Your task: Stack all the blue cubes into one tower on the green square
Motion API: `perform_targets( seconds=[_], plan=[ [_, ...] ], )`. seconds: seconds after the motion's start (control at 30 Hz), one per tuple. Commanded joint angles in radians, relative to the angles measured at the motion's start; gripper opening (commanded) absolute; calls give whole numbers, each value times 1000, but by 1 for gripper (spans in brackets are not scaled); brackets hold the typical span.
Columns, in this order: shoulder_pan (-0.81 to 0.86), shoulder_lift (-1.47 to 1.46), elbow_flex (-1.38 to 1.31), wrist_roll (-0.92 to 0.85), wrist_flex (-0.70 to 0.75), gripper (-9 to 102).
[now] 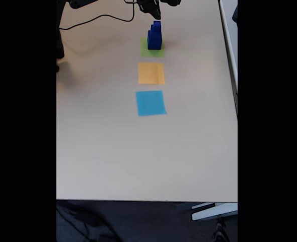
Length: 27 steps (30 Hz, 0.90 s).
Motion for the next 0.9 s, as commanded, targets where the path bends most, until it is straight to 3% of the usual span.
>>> perform_targets(
  seconds=[0.0,0.37,0.87],
  plan=[
    [0,2,-75,-34,-23,0],
    [-44,-71,-130,-3,-67,1],
    [-43,-72,-115,37,25,1]
  ],
)
